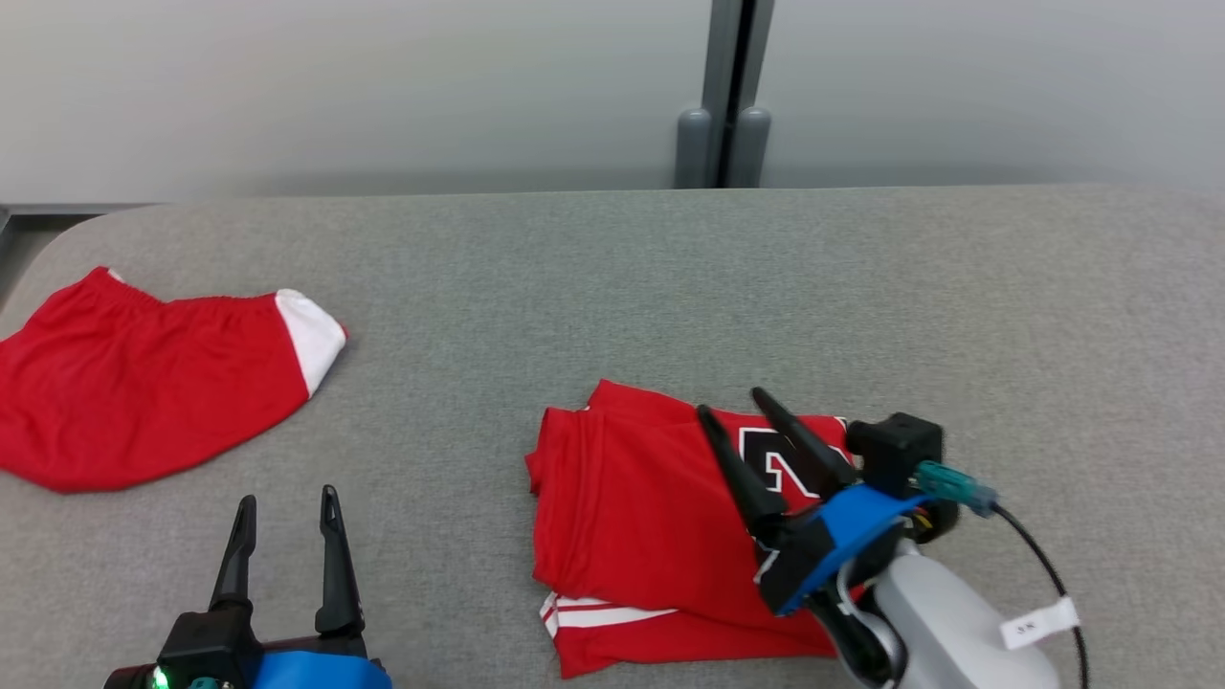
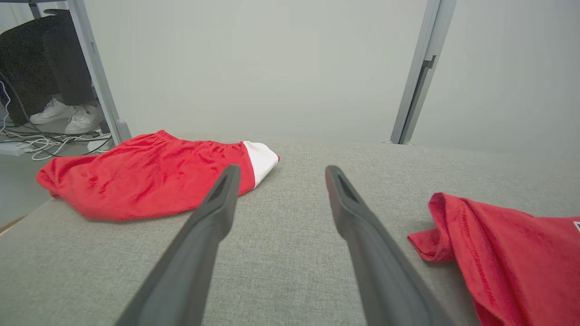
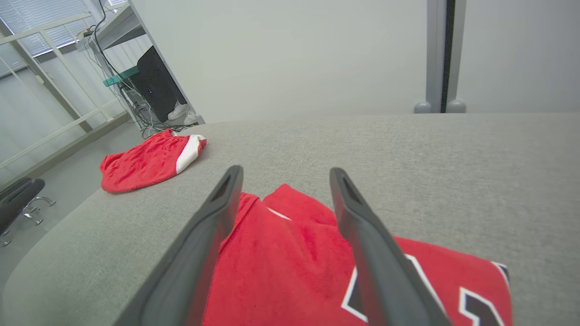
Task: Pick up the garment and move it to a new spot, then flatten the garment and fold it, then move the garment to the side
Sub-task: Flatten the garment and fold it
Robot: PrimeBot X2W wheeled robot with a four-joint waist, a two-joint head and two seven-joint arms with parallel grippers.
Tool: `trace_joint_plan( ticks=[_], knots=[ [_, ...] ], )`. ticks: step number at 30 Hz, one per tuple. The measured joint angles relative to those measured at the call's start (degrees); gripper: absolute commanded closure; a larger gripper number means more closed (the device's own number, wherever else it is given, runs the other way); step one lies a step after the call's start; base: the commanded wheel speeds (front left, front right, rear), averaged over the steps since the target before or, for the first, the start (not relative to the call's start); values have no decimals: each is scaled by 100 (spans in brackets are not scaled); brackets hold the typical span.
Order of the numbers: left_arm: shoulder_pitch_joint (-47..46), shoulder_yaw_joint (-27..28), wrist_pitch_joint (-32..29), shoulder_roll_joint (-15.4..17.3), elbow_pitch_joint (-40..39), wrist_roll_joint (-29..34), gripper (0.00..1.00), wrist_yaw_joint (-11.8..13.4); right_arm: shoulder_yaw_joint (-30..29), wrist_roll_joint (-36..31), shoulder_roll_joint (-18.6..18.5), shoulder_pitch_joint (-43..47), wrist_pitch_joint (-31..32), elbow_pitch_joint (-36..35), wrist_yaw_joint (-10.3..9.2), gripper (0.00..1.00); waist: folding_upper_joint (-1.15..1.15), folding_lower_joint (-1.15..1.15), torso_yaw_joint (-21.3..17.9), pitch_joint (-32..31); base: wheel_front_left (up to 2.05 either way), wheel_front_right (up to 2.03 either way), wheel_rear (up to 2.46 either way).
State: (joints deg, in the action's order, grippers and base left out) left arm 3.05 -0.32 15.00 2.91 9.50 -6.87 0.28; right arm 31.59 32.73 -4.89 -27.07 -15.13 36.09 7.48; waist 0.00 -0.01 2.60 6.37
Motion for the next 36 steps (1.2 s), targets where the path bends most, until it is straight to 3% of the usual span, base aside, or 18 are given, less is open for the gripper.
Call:
trace_joint_plan(
  ticks=[9,19,29,36],
  knots=[
    [50,52,0,-1,-19,84,0,-33,-1277,-803,-407,948,1,-1117,0,0,0,0,-275,-149,0,0,0],
    [289,153,0,-1,18,192,0,-86,-2439,-1311,-250,1927,1,-1772,0,0,-1,0,-400,-358,0,0,0],
    [449,271,0,0,25,258,0,-158,-2961,-1638,-31,2532,1,-2039,0,0,0,0,-388,-613,0,0,0],
    [498,261,0,-1,-60,346,0,-160,-2914,-1819,82,2746,1,-2106,0,0,-1,0,-295,-694,0,0,0]
  ],
)
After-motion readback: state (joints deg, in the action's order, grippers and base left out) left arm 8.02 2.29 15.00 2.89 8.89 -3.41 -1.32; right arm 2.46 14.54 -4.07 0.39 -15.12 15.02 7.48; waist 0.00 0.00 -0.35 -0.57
